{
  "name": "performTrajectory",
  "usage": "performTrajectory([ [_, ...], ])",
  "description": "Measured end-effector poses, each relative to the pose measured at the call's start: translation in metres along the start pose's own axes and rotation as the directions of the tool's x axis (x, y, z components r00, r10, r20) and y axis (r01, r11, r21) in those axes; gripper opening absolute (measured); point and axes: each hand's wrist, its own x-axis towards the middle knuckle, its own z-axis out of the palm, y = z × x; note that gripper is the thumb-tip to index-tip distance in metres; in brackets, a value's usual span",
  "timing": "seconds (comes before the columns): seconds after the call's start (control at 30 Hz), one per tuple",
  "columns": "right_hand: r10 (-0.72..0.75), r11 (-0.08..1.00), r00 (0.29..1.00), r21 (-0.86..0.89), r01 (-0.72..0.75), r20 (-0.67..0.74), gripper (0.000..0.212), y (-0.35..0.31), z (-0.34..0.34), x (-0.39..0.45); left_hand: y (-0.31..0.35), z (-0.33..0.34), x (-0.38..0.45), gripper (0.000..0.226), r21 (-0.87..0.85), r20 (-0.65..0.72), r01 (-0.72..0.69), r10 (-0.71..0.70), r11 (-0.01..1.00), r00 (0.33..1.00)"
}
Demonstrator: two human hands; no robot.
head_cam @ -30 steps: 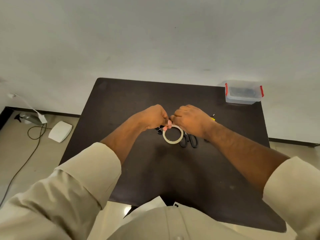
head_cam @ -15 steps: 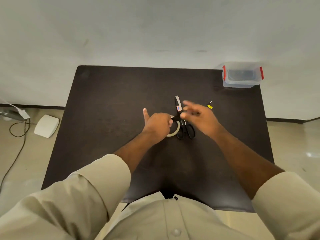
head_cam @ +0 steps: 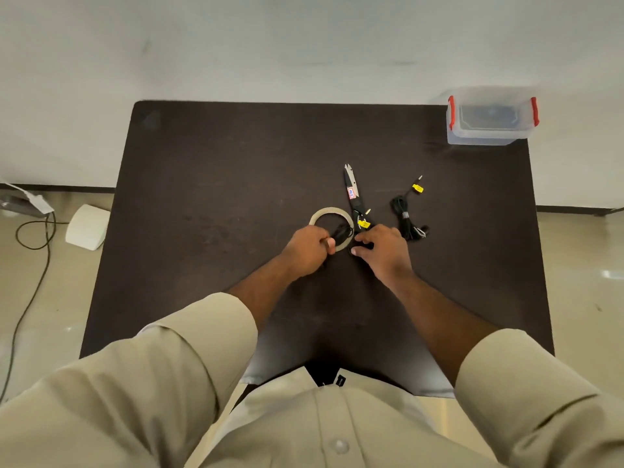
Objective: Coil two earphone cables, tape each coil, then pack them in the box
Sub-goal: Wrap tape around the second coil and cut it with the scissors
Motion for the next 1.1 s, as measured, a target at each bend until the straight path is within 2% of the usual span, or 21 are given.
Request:
performTrajectory([
  [0.13, 0.005, 1.000, 0.999, 0.006, -0.005, -0.043, 0.029, 0.002, 0.009, 0.000, -0.013, 0.014, 0.004, 0.026, -0.025, 0.026, 0.019, -0.018, 1.000, 1.000],
  [0.4, -0.022, 0.999, 0.996, 0.043, 0.026, -0.088, 0.013, 0.004, 0.013, 0.000, -0.024, 0.019, 0.004, 0.036, -0.199, -0.063, 0.008, -0.021, 0.980, 0.998],
  [0.6, -0.096, 0.981, 0.989, 0.158, 0.114, -0.112, 0.007, -0.002, -0.001, -0.010, -0.021, 0.019, -0.013, 0.027, -0.479, -0.066, 0.071, -0.117, 0.875, 0.991],
  [0.77, -0.254, 0.959, 0.958, 0.094, 0.267, -0.137, 0.009, -0.018, -0.026, -0.022, -0.006, 0.019, -0.033, 0.027, -0.645, -0.042, 0.097, -0.163, 0.758, 0.986],
  [0.97, -0.463, 0.885, 0.886, -0.062, 0.461, -0.009, 0.008, -0.043, -0.072, -0.030, 0.012, 0.012, -0.063, 0.030, -0.599, -0.211, -0.015, -0.140, 0.800, 0.967],
  [1.1, -0.495, 0.869, 0.869, -0.030, 0.494, -0.004, 0.006, -0.066, -0.099, -0.040, 0.022, 0.009, -0.080, 0.029, -0.536, -0.269, -0.078, -0.082, 0.840, 0.960],
])
